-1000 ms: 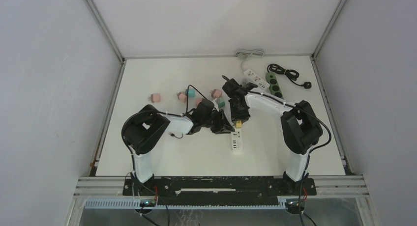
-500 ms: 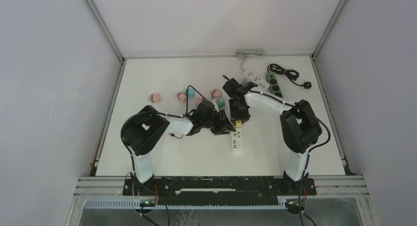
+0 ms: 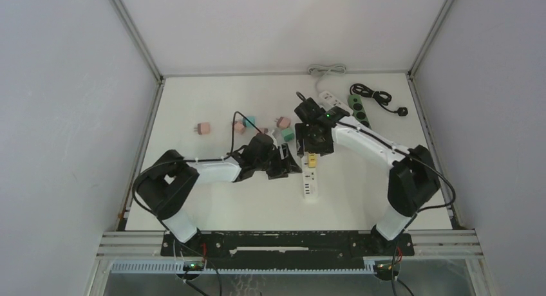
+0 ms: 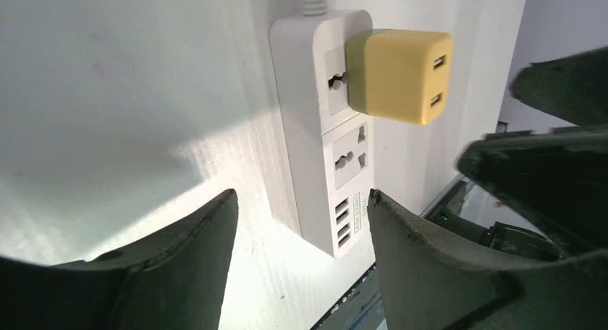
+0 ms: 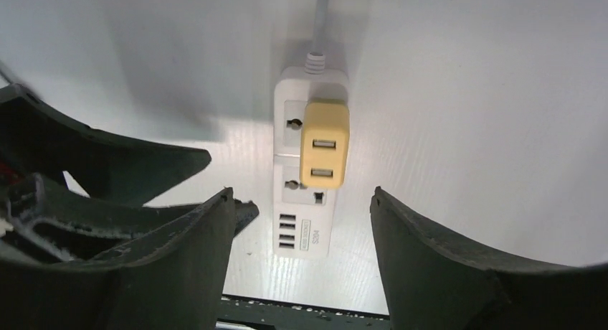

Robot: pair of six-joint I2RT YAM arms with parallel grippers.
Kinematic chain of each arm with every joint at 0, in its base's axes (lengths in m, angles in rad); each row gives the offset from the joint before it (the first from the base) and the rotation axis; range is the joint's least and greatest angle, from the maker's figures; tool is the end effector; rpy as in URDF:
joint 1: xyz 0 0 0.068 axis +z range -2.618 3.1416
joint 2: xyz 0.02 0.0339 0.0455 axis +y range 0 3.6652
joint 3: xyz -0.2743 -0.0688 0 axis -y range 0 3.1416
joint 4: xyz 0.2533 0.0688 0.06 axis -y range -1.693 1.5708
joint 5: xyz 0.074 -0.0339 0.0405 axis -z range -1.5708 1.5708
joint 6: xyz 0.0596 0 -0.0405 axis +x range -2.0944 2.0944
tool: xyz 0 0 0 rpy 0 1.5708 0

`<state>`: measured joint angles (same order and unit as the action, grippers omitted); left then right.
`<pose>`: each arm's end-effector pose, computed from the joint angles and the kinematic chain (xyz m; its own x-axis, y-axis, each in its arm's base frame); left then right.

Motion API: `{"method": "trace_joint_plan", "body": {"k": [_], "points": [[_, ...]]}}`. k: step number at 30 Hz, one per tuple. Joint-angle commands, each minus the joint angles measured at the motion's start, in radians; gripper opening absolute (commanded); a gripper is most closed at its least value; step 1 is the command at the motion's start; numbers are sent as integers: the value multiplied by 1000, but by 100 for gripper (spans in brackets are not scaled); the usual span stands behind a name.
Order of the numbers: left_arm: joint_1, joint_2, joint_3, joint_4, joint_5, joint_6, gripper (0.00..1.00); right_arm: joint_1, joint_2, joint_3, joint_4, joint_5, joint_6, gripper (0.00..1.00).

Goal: Insert the plug
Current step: Insert the plug into the socket, then pick up the plug from the center of the board.

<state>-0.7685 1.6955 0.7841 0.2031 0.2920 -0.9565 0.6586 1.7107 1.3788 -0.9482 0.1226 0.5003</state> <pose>0.2442 -0.2600 0.1370 -0.9420 -0.1778 -0.2847 0.0921 0.6788 -0.7286 0.2856 0.2118 0.2317 -0.9429 -0.1277 -0.3077 -0.1452 0.9888 0.0347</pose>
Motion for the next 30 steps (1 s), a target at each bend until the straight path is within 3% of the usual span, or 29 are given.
{"method": "trace_joint_plan", "body": {"k": [1, 6, 12, 22, 30], "points": [[-5, -131, 0, -144, -125, 91, 72, 22, -150, -40, 35, 61, 3, 79], [-5, -224, 48, -324, -262, 165, 77, 52, -323, -140, 96, 132, 19, 90], [21, -304, 120, -504, -461, 227, 88, 50, -541, -283, 176, 193, -1, 98], [204, -273, 220, -623, -516, 232, 94, -12, -855, -512, 313, 219, -91, 100], [333, -120, 350, -643, -485, 189, 94, -53, -1016, -645, 386, 235, -115, 100]]}}
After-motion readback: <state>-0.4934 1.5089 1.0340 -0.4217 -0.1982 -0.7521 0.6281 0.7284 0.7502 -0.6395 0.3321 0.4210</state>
